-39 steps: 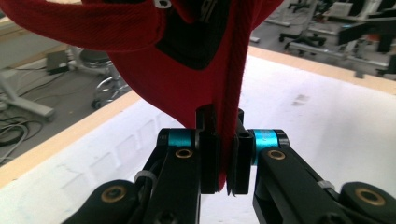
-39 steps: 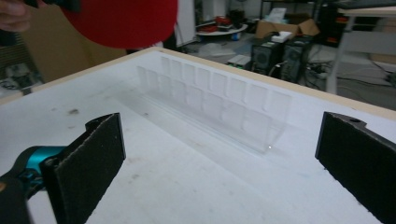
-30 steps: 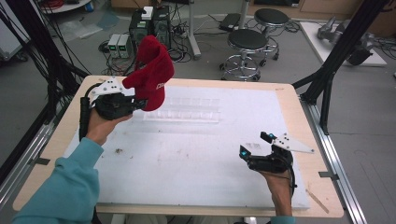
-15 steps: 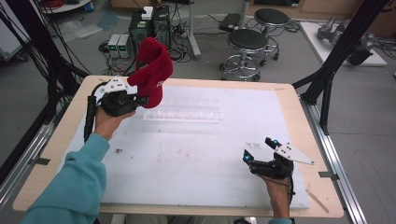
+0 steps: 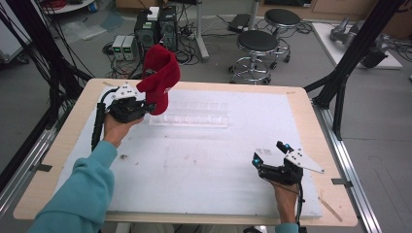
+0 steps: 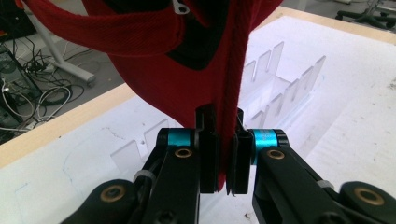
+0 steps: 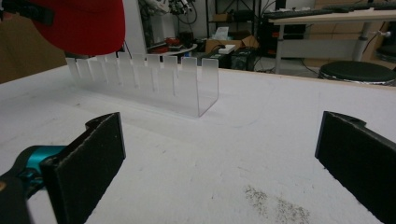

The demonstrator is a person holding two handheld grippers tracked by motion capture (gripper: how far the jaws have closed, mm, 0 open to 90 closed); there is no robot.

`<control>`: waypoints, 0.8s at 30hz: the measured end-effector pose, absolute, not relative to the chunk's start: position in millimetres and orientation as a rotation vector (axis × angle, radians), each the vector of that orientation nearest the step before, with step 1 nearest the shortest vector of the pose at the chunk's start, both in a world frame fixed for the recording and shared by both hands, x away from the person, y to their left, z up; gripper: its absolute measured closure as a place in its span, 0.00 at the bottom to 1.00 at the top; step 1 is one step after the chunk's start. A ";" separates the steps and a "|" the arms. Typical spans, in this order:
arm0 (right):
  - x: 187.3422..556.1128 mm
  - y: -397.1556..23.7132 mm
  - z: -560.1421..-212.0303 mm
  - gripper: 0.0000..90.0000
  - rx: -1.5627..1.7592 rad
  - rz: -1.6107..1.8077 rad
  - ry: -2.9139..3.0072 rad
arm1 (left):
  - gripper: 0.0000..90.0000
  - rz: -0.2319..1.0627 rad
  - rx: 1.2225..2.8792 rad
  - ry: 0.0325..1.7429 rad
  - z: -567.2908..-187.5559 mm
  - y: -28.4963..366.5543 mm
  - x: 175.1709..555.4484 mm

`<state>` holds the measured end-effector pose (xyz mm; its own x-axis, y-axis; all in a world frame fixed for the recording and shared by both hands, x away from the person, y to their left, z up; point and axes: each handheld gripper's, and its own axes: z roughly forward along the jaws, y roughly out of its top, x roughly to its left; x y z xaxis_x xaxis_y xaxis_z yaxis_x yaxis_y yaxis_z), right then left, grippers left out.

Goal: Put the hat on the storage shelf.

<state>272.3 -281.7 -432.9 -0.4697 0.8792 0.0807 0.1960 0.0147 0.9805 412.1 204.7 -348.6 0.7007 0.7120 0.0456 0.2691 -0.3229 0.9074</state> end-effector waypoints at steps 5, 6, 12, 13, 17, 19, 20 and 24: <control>275.6 -280.6 -435.1 0.00 1.109 1.482 1.720 | 0.95 0.544 1.911 0.763 -352.2 201.1 413.0; 276.0 -280.4 -435.4 0.00 1.109 1.481 1.724 | 0.95 0.549 1.909 0.764 -352.5 199.8 412.9; 277.5 -279.6 -438.3 0.00 1.129 1.447 1.736 | 0.95 0.553 1.903 0.776 -353.2 197.9 413.1; 277.8 -279.2 -439.0 0.00 1.133 1.449 1.750 | 0.95 0.551 1.900 0.781 -353.4 197.7 413.1; 277.9 -276.1 -441.0 0.00 1.128 1.419 1.787 | 0.95 0.554 1.901 0.803 -354.0 193.6 412.3; 276.7 -274.9 -440.7 0.00 1.116 1.410 1.792 | 0.95 0.568 1.898 0.813 -355.1 189.9 411.1; 275.8 -275.0 -440.4 0.00 1.114 1.409 1.797 | 0.95 0.577 1.890 0.818 -356.8 188.9 410.4; 272.1 -276.3 -440.3 0.00 1.115 1.399 1.810 | 0.95 0.570 1.887 0.866 -369.9 187.4 410.8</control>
